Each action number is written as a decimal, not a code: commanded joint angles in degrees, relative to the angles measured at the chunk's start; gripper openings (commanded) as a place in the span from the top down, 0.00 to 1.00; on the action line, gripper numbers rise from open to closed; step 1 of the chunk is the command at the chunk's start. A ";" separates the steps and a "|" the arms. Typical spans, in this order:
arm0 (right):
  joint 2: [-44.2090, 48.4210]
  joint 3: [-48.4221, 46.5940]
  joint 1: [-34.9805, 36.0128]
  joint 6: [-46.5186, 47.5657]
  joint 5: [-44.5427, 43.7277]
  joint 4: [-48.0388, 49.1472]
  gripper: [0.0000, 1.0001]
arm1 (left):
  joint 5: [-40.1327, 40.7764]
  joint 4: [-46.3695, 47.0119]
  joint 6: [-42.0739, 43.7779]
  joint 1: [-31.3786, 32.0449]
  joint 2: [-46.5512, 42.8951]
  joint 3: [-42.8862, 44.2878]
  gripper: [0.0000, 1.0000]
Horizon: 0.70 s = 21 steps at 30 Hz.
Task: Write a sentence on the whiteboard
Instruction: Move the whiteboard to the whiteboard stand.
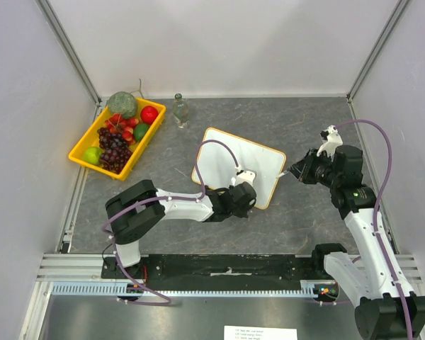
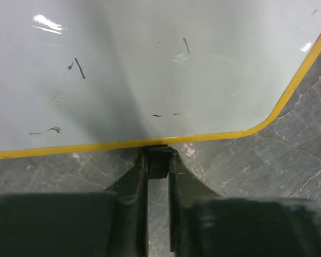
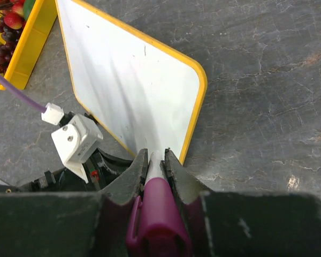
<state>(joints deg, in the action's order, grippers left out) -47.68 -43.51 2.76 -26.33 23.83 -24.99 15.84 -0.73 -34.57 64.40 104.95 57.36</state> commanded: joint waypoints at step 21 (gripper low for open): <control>0.57 -1.40 -0.39 1.19 -0.81 -0.76 1.00 | -7.31 -7.53 -8.50 7.58 12.13 10.40 0.35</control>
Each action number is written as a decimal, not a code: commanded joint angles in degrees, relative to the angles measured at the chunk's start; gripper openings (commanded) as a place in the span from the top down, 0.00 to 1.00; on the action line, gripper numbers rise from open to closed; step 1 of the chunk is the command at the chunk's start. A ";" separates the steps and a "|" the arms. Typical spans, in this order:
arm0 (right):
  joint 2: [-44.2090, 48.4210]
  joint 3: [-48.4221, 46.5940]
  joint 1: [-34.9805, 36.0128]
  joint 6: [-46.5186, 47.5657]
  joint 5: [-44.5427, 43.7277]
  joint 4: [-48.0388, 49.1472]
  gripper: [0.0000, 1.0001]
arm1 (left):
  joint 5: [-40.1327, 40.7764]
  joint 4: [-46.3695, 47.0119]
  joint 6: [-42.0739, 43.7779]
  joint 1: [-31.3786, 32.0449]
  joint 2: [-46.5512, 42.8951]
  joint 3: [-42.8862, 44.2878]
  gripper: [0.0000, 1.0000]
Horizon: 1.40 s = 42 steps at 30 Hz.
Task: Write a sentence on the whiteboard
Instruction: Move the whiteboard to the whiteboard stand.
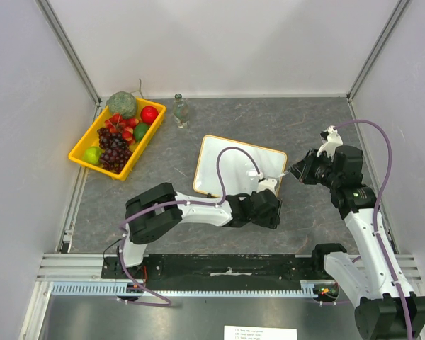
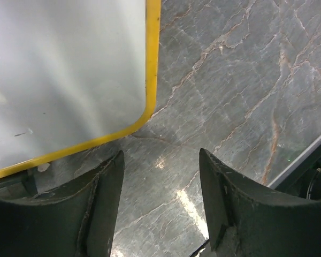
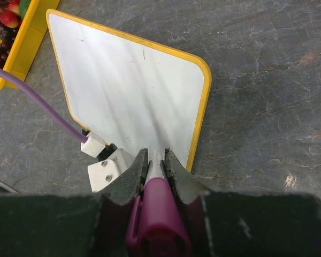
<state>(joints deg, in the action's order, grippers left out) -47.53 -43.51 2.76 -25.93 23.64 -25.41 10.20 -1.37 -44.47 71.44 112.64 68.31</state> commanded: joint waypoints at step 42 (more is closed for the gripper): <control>-0.99 -1.58 -0.39 1.50 -1.23 0.01 1.00 | -2.64 -10.59 7.90 -3.24 3.98 -1.79 0.25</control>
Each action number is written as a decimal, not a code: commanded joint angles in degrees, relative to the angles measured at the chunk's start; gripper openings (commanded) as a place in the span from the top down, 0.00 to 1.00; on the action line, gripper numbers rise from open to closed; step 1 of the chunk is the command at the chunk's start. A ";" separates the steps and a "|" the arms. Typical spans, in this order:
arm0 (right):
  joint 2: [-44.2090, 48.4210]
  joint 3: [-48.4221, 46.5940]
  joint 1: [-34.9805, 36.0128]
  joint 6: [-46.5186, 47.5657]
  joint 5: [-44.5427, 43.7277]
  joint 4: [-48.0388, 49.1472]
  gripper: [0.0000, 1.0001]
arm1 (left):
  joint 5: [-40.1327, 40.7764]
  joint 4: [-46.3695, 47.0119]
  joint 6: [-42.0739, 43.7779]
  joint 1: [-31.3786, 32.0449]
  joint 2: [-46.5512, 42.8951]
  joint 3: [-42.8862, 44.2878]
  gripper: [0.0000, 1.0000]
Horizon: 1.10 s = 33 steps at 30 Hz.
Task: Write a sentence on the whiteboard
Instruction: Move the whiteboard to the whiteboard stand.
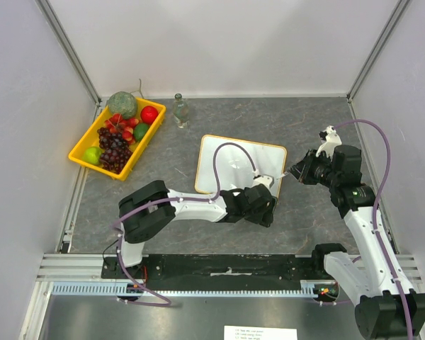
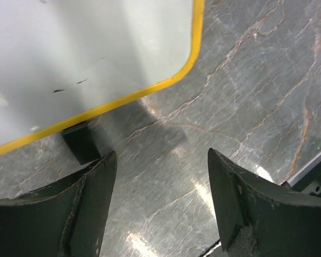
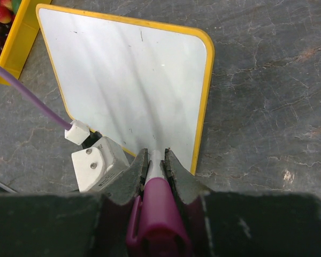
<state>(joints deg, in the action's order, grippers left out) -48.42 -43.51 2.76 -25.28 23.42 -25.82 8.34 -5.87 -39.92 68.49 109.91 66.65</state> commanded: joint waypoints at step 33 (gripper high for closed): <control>0.08 -1.76 -0.39 0.84 -0.57 0.16 1.00 | 0.19 -0.55 -1.56 0.78 -10.86 -23.06 0.20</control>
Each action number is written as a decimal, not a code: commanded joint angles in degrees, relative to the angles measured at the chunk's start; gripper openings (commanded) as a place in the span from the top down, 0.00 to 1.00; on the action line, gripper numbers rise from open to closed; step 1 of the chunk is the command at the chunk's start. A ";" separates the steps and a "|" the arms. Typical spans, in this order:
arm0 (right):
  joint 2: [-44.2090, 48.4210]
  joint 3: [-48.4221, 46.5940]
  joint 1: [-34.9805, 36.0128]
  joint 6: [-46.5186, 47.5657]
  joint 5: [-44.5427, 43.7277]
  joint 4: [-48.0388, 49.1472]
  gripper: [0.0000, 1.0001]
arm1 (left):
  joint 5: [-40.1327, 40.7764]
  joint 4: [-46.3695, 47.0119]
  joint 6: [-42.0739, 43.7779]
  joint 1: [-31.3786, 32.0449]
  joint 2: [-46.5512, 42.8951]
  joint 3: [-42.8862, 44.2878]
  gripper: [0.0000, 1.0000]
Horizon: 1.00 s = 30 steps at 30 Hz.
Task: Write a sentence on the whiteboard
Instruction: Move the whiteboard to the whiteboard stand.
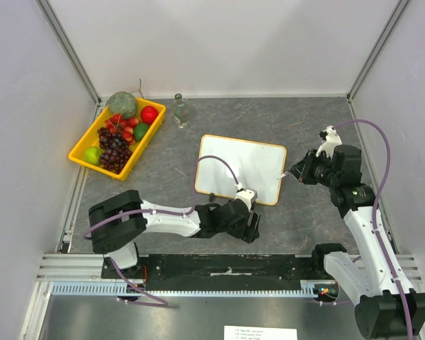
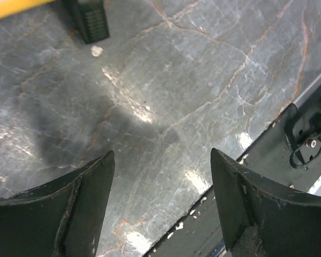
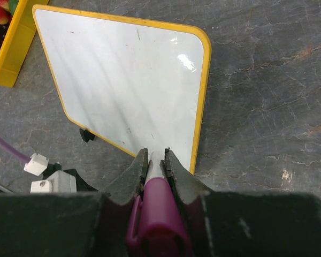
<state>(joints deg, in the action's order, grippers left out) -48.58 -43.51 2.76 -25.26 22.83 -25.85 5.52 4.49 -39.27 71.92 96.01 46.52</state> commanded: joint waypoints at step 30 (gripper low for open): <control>-0.20 -2.11 -0.39 0.82 -2.53 0.01 1.00 | -0.95 -7.57 -2.04 -3.54 23.53 20.54 0.22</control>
<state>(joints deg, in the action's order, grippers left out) -48.82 -43.53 2.74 -25.23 20.91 -25.93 8.34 4.99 -39.09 66.78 114.43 68.58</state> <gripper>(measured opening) 0.204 0.782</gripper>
